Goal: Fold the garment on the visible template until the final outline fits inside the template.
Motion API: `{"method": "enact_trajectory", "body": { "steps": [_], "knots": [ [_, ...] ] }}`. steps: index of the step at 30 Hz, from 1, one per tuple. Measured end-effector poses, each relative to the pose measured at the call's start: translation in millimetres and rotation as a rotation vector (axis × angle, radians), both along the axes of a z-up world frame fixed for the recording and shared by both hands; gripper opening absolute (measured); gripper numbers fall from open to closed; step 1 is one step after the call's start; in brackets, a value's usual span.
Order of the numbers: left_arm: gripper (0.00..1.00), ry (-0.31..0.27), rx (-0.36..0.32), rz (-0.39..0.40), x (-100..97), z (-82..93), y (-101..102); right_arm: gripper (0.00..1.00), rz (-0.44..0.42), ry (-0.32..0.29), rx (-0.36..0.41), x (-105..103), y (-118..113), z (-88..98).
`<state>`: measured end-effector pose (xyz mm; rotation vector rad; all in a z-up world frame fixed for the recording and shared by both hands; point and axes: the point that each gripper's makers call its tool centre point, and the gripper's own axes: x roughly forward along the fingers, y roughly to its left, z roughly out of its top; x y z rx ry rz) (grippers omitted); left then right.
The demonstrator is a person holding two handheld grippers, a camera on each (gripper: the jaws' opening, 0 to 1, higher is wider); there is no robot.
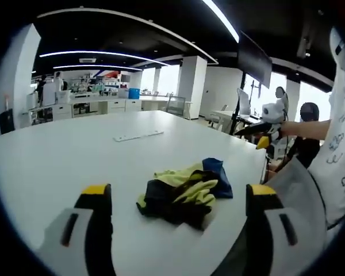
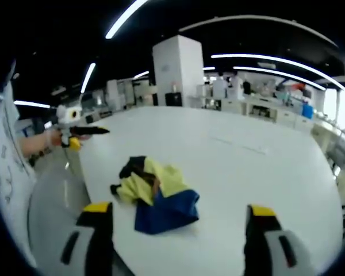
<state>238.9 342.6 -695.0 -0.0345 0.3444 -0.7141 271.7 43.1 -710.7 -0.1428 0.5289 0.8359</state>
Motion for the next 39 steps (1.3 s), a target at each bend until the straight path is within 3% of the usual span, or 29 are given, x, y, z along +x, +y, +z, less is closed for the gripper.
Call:
{"method": "enact_trajectory", "body": {
  "steps": [20,39],
  "knots": [
    [0.89,-0.014,0.045,-0.014,3.6,2.1,-10,0.92,0.028,-0.022,-0.020,-1,2,3.8],
    [0.85,0.000,0.124,-0.050,-3.8,-8.5,-21,0.88,0.028,-0.026,-0.027,2,-3,0.6]
  ]
}}
